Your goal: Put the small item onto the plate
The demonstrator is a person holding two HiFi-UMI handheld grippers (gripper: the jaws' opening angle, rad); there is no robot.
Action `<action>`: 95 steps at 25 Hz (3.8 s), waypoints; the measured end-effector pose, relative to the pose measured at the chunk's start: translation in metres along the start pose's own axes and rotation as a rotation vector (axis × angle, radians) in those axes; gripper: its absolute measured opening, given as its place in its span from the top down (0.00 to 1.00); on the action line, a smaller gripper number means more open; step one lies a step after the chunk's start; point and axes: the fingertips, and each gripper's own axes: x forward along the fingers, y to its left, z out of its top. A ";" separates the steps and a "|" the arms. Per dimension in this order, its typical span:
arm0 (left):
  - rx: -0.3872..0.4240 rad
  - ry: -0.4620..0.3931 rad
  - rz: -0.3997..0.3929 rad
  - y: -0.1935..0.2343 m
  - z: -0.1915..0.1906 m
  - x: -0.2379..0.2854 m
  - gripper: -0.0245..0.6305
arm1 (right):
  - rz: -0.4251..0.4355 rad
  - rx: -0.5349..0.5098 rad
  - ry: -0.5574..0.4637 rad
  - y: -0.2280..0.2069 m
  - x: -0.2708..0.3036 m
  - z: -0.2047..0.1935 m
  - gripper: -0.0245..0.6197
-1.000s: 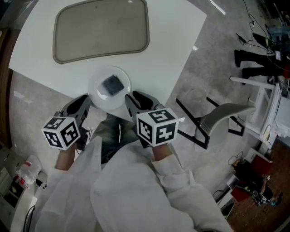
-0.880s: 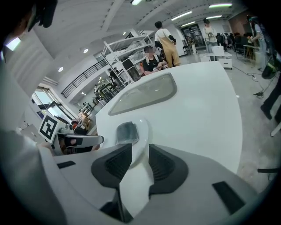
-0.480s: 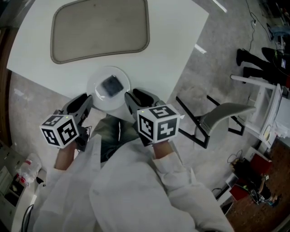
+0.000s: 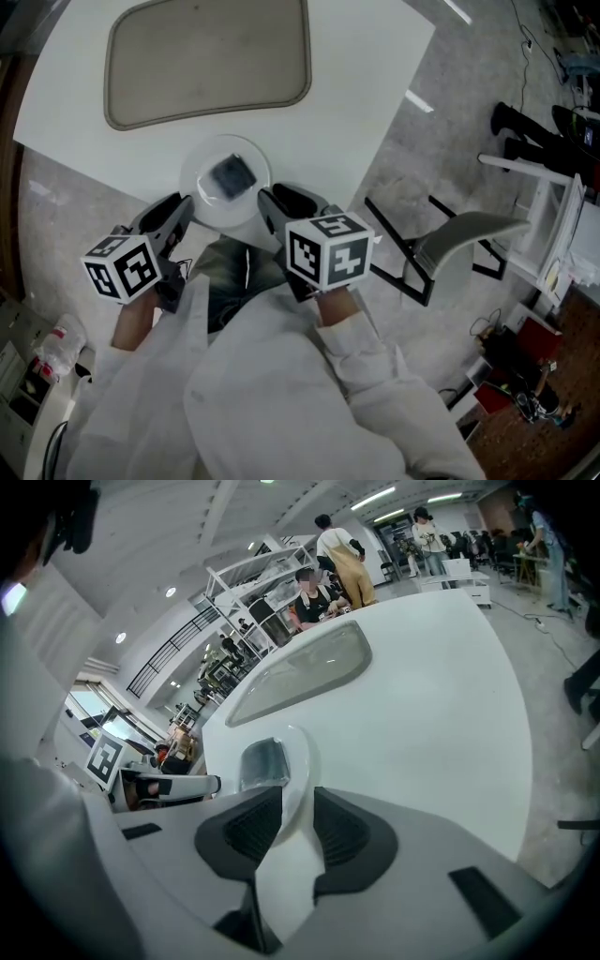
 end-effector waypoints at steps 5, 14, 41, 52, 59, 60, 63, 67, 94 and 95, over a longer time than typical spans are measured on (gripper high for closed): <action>-0.010 -0.012 -0.007 -0.001 0.002 0.002 0.83 | 0.008 0.007 -0.003 0.001 0.000 0.001 0.80; -0.018 -0.029 0.001 0.000 0.006 0.002 0.83 | 0.065 0.134 -0.024 0.005 0.003 0.003 0.82; 0.135 -0.051 0.137 -0.001 0.009 0.002 0.83 | 0.017 0.188 -0.005 0.004 0.000 0.000 0.88; 0.113 -0.083 0.157 -0.015 0.011 -0.006 0.84 | 0.045 0.113 0.007 0.008 -0.014 0.013 0.88; 0.097 -0.124 0.176 -0.011 0.021 -0.014 0.84 | 0.070 0.057 0.011 0.017 -0.008 0.027 0.87; 0.096 -0.127 0.174 -0.009 0.022 -0.015 0.84 | 0.071 0.053 0.009 0.019 -0.006 0.029 0.88; 0.100 -0.127 0.173 -0.010 0.027 -0.014 0.84 | 0.082 0.042 0.004 0.019 -0.006 0.036 0.87; 0.109 -0.125 0.171 -0.012 0.040 -0.006 0.84 | 0.086 0.044 0.003 0.014 -0.004 0.048 0.87; 0.196 -0.066 0.081 0.041 0.195 0.031 0.84 | 0.024 0.119 -0.094 0.023 0.071 0.185 0.87; 0.197 -0.062 0.078 0.043 0.198 0.034 0.84 | 0.022 0.123 -0.093 0.022 0.075 0.188 0.87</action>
